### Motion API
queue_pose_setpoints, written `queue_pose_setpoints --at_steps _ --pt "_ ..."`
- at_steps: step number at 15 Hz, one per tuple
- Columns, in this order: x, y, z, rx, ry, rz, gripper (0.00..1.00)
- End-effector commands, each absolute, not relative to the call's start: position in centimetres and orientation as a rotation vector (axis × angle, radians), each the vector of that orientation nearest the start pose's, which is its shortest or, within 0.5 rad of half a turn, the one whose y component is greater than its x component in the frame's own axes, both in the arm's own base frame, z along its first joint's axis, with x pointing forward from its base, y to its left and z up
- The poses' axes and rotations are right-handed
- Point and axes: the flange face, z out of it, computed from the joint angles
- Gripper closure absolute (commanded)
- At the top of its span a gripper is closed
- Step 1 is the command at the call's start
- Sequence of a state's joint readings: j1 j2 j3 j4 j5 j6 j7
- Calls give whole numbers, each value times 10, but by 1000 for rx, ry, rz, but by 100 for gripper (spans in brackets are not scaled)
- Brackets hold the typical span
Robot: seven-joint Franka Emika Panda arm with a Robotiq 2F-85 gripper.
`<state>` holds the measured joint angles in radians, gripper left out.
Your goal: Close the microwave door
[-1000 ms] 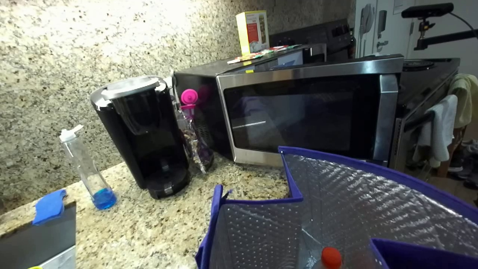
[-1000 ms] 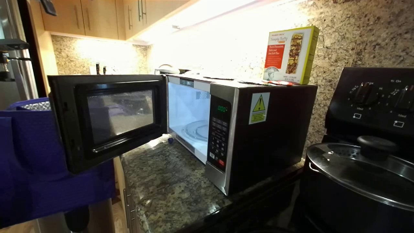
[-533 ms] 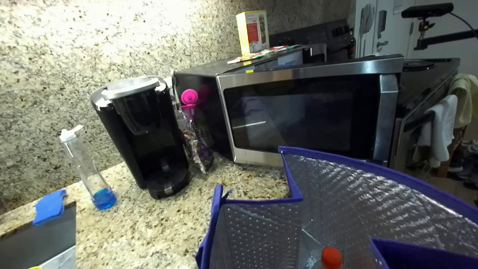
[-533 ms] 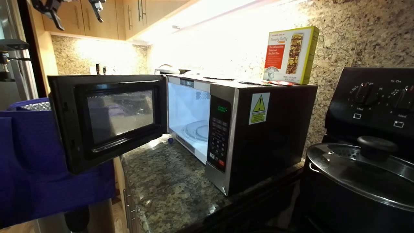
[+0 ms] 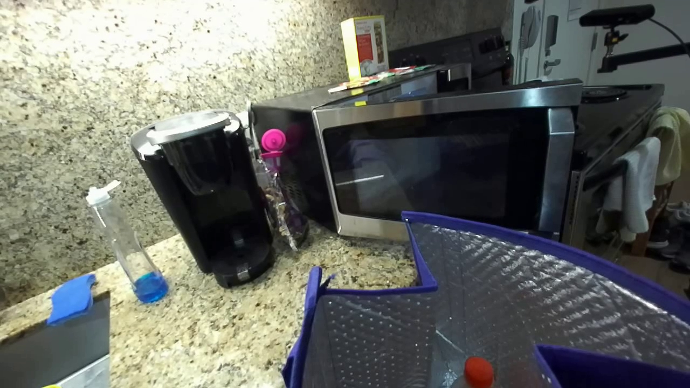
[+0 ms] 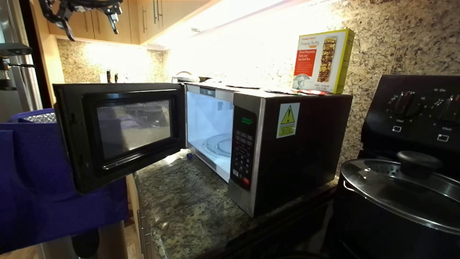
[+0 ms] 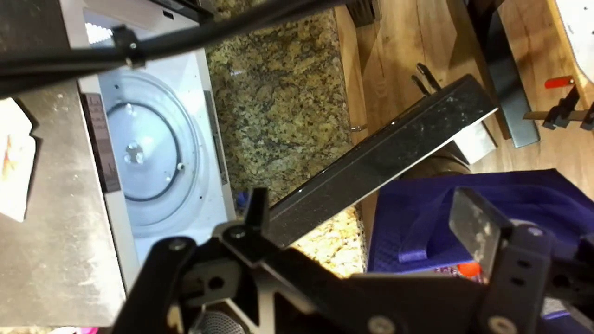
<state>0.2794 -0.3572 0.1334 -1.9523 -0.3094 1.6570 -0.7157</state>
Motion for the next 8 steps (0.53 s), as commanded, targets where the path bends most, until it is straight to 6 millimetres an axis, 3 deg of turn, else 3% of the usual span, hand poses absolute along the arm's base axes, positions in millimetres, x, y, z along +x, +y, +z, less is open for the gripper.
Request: queue_pose_setpoints --at_steps 1,4,8 --pt "426 195 614 -2729 -2152 56 0" --pt "429 217 596 -2536 -2338 131 0" --pt "440 222 575 -2250 -2523 147 0"
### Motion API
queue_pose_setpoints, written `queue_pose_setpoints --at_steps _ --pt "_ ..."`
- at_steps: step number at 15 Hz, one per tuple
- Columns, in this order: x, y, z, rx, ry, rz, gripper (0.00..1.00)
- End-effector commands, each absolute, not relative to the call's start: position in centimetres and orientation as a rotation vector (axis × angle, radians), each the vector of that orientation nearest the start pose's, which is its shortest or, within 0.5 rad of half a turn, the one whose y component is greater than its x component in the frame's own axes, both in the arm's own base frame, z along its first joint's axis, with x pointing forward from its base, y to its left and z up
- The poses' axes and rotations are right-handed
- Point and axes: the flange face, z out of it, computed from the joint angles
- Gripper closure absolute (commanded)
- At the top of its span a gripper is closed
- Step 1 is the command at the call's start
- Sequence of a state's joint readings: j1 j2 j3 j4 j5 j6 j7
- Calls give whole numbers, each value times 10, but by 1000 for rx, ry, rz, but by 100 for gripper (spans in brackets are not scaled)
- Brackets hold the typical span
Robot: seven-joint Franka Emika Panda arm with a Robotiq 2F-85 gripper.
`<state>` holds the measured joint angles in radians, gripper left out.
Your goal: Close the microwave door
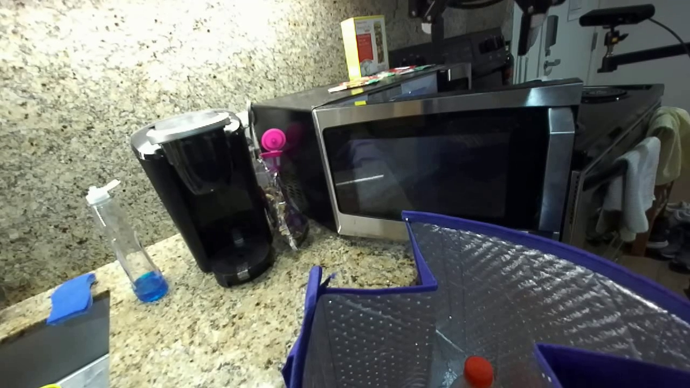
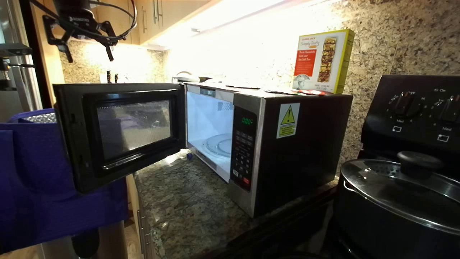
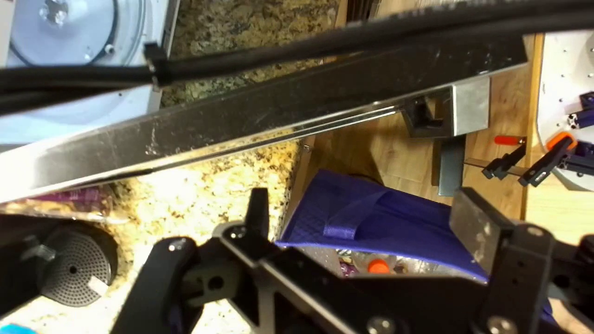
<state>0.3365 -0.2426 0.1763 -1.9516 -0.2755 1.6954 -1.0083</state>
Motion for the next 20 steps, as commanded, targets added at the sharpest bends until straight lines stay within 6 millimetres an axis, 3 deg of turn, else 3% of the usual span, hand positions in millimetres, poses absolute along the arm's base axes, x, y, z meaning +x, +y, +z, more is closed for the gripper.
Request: queue_pose_setpoints --at_steps 1,3,12,16,20 --pt "443 221 570 -2174 -2553 155 0" --pt "450 218 558 -2050 -2592 212 0" --pt "488 173 509 -1914 -2539 414 0" --pt "490 137 504 -2210 -2416 486 0" --pt "485 80 504 -2484 -2258 518 0"
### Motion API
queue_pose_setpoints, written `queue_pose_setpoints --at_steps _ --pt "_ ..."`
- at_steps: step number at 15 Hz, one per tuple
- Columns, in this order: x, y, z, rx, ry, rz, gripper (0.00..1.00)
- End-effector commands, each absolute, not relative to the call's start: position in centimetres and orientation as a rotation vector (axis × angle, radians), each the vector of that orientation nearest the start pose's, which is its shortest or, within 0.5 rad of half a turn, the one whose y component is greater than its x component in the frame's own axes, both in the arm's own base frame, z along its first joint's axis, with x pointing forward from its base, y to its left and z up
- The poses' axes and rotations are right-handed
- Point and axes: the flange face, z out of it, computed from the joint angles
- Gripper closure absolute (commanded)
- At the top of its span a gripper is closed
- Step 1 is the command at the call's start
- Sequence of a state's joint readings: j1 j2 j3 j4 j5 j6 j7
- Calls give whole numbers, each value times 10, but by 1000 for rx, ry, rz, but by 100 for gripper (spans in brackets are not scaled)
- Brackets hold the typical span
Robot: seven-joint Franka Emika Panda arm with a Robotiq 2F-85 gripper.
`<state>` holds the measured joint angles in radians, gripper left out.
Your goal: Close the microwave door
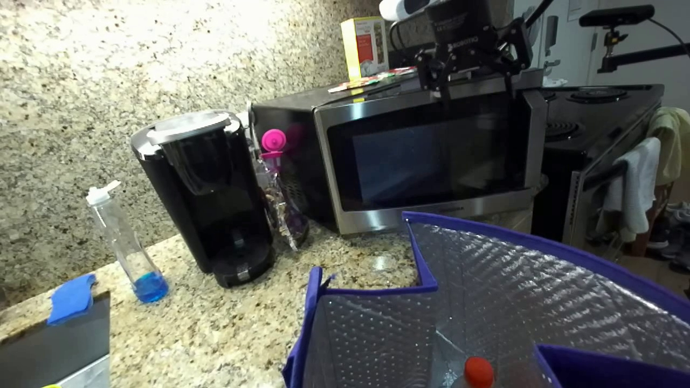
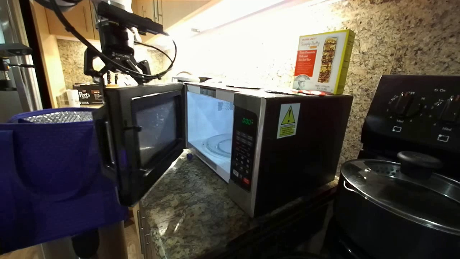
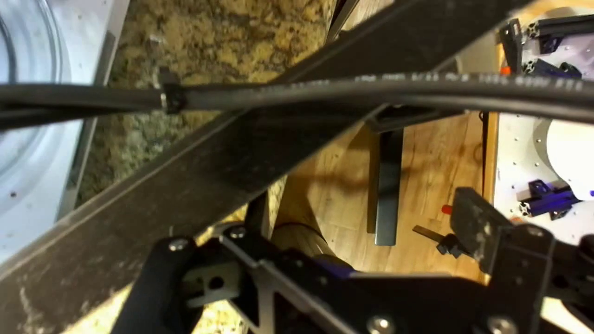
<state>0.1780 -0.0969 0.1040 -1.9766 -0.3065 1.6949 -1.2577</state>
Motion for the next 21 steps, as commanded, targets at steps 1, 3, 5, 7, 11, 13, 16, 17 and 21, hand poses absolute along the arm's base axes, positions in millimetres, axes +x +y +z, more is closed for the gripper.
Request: queue_pose_setpoints --at_steps 1,3,5,7,11,13,16,17,21 --pt "480 70 506 2169 1855 -439 0" --pt "473 56 508 2297 1733 -461 0" --pt "469 45 509 2408 1609 -486 0" --pt "467 39 506 2508 1486 -501 0" --pt "468 37 497 2692 1249 -511 0" --pt "470 36 494 2784 1126 -492 0" --pt "475 32 489 2905 931 -490 0" --pt "477 29 487 2932 856 -498 0" --pt "481 12 479 3026 560 -494 0"
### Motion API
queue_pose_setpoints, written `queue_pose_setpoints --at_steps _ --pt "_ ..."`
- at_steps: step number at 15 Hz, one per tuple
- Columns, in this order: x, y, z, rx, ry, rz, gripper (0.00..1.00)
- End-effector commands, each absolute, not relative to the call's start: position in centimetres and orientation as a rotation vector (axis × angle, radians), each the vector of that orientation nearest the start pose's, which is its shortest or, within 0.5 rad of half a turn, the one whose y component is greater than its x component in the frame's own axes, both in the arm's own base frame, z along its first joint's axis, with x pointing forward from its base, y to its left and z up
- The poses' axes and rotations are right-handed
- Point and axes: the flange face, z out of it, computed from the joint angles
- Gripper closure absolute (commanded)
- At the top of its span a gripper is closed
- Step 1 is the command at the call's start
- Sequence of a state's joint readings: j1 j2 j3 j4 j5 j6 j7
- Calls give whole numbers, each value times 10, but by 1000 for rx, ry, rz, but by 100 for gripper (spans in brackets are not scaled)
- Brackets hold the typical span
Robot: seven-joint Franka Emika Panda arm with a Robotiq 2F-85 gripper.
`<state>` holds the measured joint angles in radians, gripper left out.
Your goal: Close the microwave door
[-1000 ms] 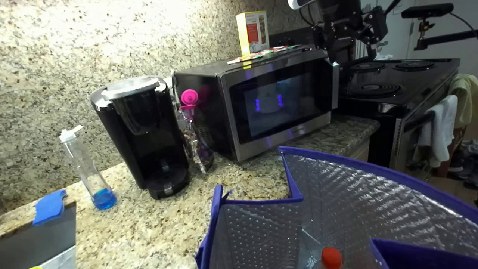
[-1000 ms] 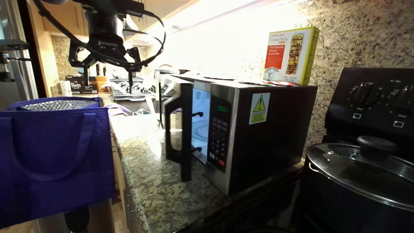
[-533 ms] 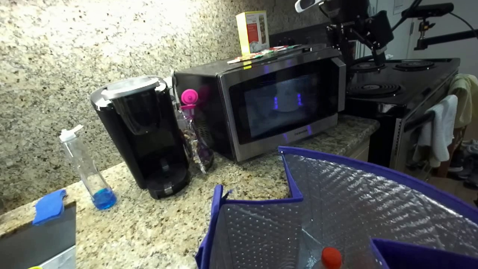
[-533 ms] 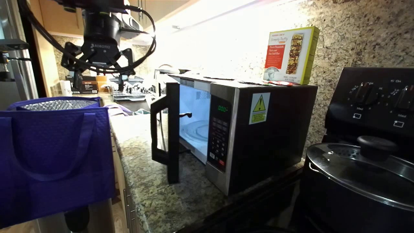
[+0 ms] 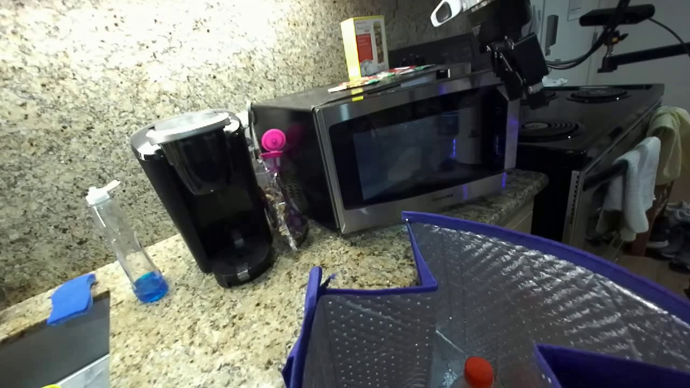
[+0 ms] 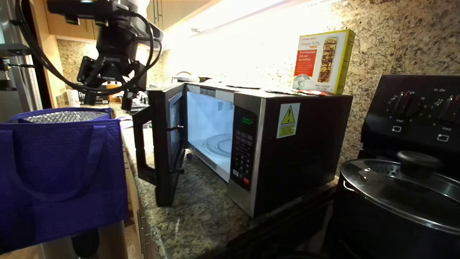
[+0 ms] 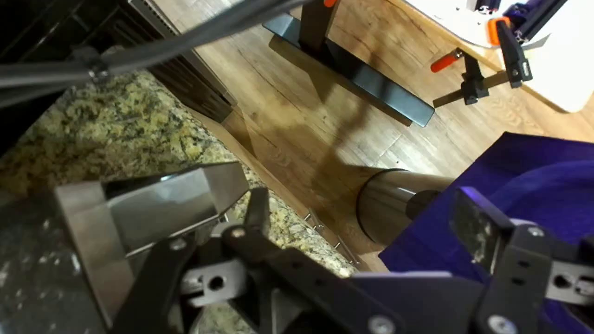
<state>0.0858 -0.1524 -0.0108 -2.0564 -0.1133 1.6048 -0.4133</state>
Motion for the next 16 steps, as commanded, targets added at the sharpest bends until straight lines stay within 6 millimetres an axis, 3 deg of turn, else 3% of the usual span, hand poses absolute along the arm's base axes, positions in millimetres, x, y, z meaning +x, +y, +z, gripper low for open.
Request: queue_pose_setpoints --at_steps 1,3,4,7,9,16 --pt "481 9 478 -3081 -488 496 0" --pt "481 9 478 -3085 -330 451 0" --pt "479 8 476 -3090 -473 493 0" --pt "480 8 476 -3091 -458 492 0" --pt "480 8 478 -3133 -289 499 0" --pt "492 9 488 -3219 170 230 0"
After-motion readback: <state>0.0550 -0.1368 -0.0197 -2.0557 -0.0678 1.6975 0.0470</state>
